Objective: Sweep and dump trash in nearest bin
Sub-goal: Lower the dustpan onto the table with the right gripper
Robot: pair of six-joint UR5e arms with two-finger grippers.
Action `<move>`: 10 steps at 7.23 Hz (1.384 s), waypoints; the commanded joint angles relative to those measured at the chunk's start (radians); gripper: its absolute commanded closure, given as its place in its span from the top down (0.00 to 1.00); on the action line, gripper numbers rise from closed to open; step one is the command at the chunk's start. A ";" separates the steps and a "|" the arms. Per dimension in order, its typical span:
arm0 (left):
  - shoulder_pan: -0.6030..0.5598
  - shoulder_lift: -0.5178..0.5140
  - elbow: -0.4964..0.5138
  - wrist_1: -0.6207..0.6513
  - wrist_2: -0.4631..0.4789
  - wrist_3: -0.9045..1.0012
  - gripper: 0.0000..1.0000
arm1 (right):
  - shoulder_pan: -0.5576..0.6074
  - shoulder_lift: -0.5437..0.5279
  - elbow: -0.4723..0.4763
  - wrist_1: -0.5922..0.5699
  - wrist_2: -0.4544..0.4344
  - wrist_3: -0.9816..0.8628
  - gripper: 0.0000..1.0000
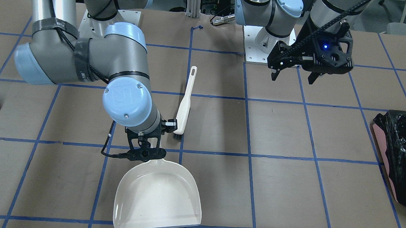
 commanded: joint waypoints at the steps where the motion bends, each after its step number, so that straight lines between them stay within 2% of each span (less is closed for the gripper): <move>1: -0.002 0.006 -0.002 0.004 -0.002 -0.002 1.00 | 0.083 0.043 0.000 -0.017 0.003 0.054 0.00; 3: -0.002 0.006 -0.002 0.004 -0.004 -0.008 1.00 | 0.093 0.074 0.000 -0.017 0.003 0.055 0.00; 10: -0.004 0.017 -0.025 0.006 -0.007 -0.016 1.00 | 0.077 0.073 0.000 -0.011 -0.014 0.046 0.00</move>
